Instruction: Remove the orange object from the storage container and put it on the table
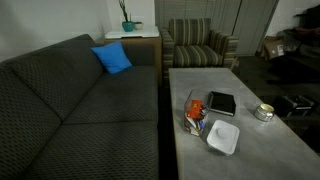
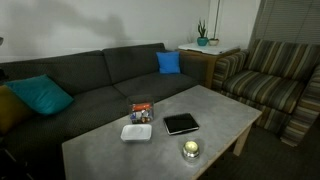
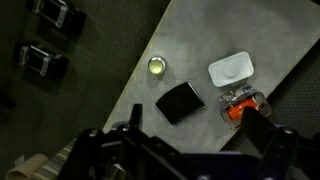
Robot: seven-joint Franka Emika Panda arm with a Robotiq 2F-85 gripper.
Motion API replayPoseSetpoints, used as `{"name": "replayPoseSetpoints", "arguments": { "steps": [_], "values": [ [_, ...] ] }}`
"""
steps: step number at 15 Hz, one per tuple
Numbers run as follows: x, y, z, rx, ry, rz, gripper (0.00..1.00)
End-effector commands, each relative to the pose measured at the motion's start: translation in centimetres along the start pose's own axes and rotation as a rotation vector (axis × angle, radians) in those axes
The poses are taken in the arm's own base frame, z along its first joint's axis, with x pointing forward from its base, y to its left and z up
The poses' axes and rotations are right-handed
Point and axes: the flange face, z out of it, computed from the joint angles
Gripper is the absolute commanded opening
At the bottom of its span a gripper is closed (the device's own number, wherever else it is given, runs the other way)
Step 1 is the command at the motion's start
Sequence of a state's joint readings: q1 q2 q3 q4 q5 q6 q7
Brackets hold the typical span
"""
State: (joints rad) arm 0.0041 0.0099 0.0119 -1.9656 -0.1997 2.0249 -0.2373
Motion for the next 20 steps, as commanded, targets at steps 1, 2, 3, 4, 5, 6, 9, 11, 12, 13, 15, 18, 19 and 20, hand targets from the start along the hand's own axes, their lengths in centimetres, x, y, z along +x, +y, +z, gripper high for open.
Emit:
{"name": "replayPoseSetpoints", "arguments": {
  "steps": [1, 2, 3, 4, 5, 6, 9, 11, 12, 13, 15, 18, 19, 20],
  "values": [
    [4.7, -2.1, 1.0, 0.017, 0.041, -0.195, 1.00],
    [5.3, -2.5, 1.3, 0.020, 0.041, -0.253, 1.00],
    [3.6, -2.3, 0.9, 0.007, 0.026, -0.164, 1.00],
    [4.4, -2.8, 1.2, 0.010, 0.026, -0.201, 1.00],
    [4.8, -3.1, 1.4, 0.011, 0.026, -0.220, 1.00],
    [5.1, -3.1, 1.5, 0.012, 0.026, -0.229, 1.00],
    [5.3, -3.2, 1.4, -0.014, 0.022, -0.218, 1.00],
    [7.0, -3.7, 2.8, 0.004, 0.035, -0.243, 1.00],
    [7.9, -3.9, 3.4, 0.021, 0.053, -0.256, 1.00],
    [8.8, -4.2, 4.0, 0.031, 0.068, -0.268, 1.00],
    [11.5, -5.3, 6.0, 0.054, 0.106, -0.290, 1.00],
    [15.0, -6.9, 8.7, 0.062, 0.164, -0.400, 1.00],
    [16.1, -7.7, 9.4, 0.071, 0.185, -0.454, 1.00],
    [17.1, -8.4, 10.1, 0.085, 0.202, -0.506, 1.00]
  ]
}}
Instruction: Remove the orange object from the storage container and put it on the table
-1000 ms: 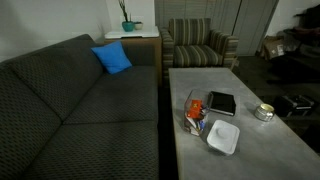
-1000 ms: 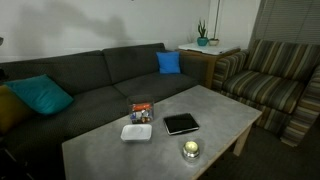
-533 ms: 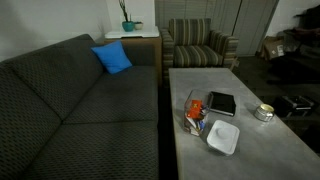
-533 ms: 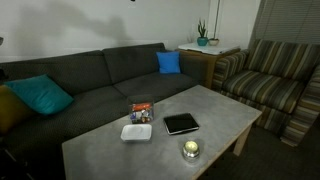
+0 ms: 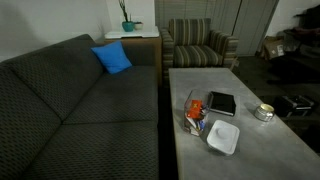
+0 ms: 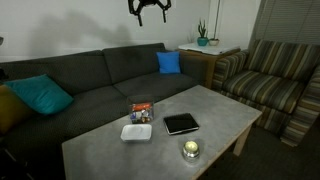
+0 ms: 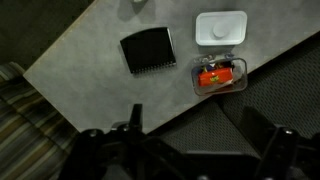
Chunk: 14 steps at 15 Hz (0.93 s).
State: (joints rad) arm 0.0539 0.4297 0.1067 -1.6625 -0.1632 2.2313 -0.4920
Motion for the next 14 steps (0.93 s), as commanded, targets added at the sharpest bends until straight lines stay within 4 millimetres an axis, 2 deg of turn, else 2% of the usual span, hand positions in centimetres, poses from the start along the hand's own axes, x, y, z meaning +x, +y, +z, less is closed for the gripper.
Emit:
{"name": "replayPoseSetpoints", "arguments": {
  "steps": [1, 3, 4, 5, 7, 10, 14],
  "values": [
    [4.2, -0.1, 3.3, 0.055, 0.079, -0.170, 1.00],
    [5.4, -0.7, 4.6, 0.124, 0.102, -0.257, 1.00],
    [4.2, -1.4, 3.8, 0.076, 0.066, -0.185, 1.00],
    [4.9, -1.6, 4.4, 0.095, 0.081, -0.215, 1.00],
    [5.4, -1.4, 5.0, 0.103, 0.091, -0.235, 1.00],
    [5.5, -1.1, 4.8, 0.101, 0.095, -0.236, 1.00],
    [7.5, -1.7, 6.6, 0.091, 0.076, -0.291, 1.00]
  ]
}}
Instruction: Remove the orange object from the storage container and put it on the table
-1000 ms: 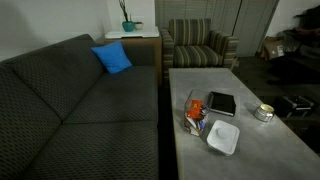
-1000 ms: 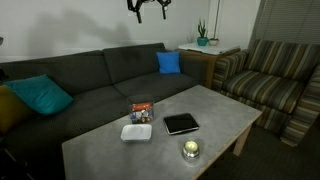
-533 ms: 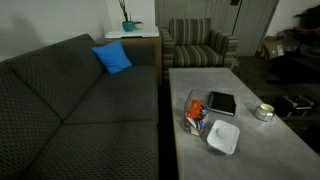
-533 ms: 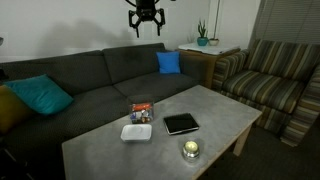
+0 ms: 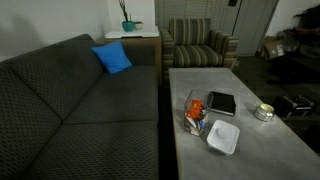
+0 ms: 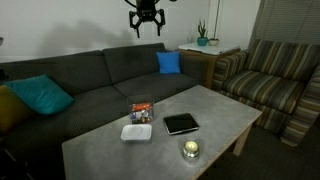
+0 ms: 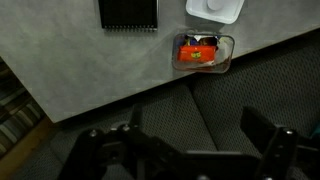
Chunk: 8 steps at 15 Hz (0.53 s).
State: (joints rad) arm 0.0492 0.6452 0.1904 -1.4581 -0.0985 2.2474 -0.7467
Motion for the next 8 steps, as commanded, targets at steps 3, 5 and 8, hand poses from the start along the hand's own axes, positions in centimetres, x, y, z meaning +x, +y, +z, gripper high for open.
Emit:
{"name": "replayPoseSetpoints", "arguments": {
  "steps": [3, 5, 8],
  "values": [
    [3.5, 0.8, 4.1, 0.007, -0.034, -0.120, 1.00],
    [4.4, 1.0, 6.5, 0.038, -0.041, -0.175, 1.00],
    [4.9, 0.7, 10.5, 0.116, -0.068, -0.218, 1.00]
  ]
}}
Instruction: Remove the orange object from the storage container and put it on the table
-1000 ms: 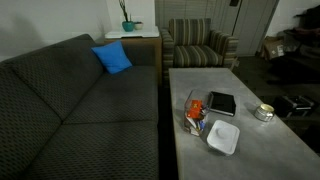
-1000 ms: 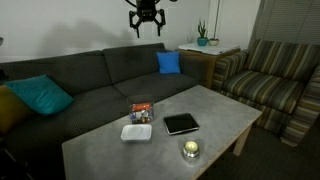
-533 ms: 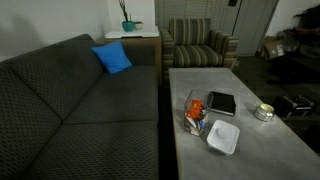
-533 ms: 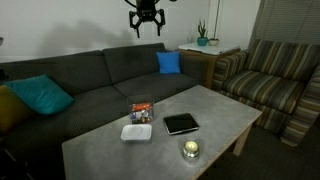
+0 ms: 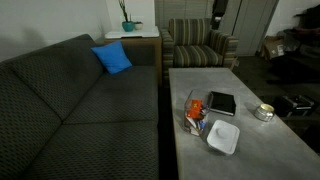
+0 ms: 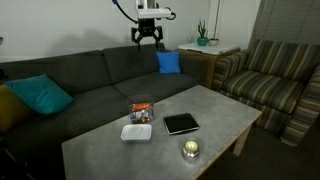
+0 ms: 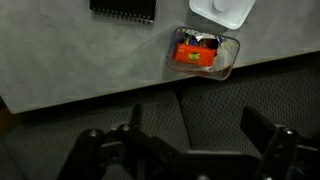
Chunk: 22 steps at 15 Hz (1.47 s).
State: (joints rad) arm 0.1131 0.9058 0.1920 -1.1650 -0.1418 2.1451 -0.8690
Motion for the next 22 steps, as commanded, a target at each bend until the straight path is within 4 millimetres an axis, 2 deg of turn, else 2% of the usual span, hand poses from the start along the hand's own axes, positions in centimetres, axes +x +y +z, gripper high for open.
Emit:
{"name": "replayPoseSetpoints", "arguments": {
  "steps": [1, 4, 7, 15, 19, 22],
  "values": [
    [1.0, 0.5, 4.6, 0.096, -0.048, -0.053, 1.00],
    [1.7, -0.8, 7.7, 0.192, -0.090, -0.090, 1.00],
    [2.5, -2.2, 9.5, 0.270, -0.107, -0.152, 1.00],
    [3.1, -3.4, 10.1, 0.270, -0.157, -0.165, 1.00],
    [4.0, -5.3, 13.1, 0.289, -0.174, -0.193, 1.00],
    [3.9, -7.1, 16.2, 0.323, -0.221, -0.194, 1.00]
  ]
}}
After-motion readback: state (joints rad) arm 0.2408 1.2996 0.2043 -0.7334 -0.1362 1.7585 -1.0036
